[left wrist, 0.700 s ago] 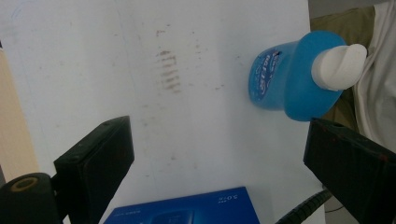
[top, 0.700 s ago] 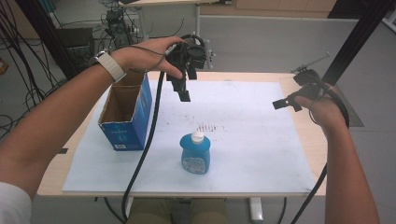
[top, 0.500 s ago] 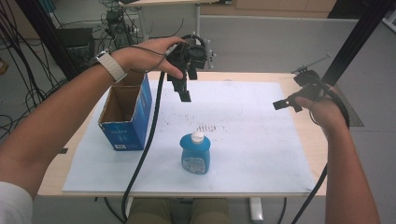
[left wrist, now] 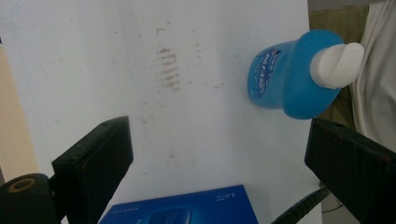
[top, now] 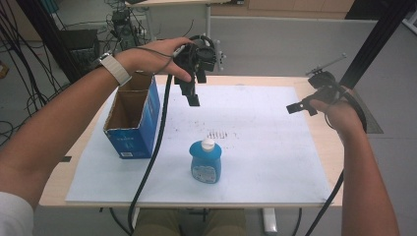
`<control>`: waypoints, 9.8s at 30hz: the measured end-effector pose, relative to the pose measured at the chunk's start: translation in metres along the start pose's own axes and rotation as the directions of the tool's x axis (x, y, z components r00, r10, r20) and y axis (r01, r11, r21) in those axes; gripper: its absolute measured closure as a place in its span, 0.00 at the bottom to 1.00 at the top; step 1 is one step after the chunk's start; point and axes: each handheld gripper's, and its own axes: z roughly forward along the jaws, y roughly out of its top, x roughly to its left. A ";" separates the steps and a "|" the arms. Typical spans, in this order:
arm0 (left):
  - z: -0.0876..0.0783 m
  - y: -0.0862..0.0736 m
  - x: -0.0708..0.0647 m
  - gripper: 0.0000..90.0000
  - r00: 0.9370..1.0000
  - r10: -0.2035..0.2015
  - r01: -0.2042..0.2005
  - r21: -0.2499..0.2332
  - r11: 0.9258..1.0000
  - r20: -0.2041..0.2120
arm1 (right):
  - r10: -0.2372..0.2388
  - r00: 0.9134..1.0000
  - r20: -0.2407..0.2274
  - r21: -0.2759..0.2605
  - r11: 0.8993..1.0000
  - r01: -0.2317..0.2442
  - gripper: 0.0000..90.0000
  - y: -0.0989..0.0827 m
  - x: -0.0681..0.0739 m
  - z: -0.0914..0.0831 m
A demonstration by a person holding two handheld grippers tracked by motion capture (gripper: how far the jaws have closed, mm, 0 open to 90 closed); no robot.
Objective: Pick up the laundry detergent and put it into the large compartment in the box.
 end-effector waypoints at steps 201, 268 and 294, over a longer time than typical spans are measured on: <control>0.089 0.045 -0.089 0.08 0.992 0.116 -0.118 0.054 0.991 0.041 | 0.029 0.999 -0.013 -0.011 1.000 -0.029 0.08 -0.019 0.003 0.001; 0.091 0.045 -0.088 0.08 0.992 0.116 -0.117 0.047 0.992 0.041 | 0.045 0.999 -0.011 -0.019 0.999 -0.045 0.08 -0.026 0.000 -0.001; 0.101 0.041 -0.088 0.10 0.992 0.121 -0.123 0.039 0.992 0.048 | 0.051 0.999 -0.016 -0.021 0.998 -0.052 0.08 -0.029 -0.001 0.003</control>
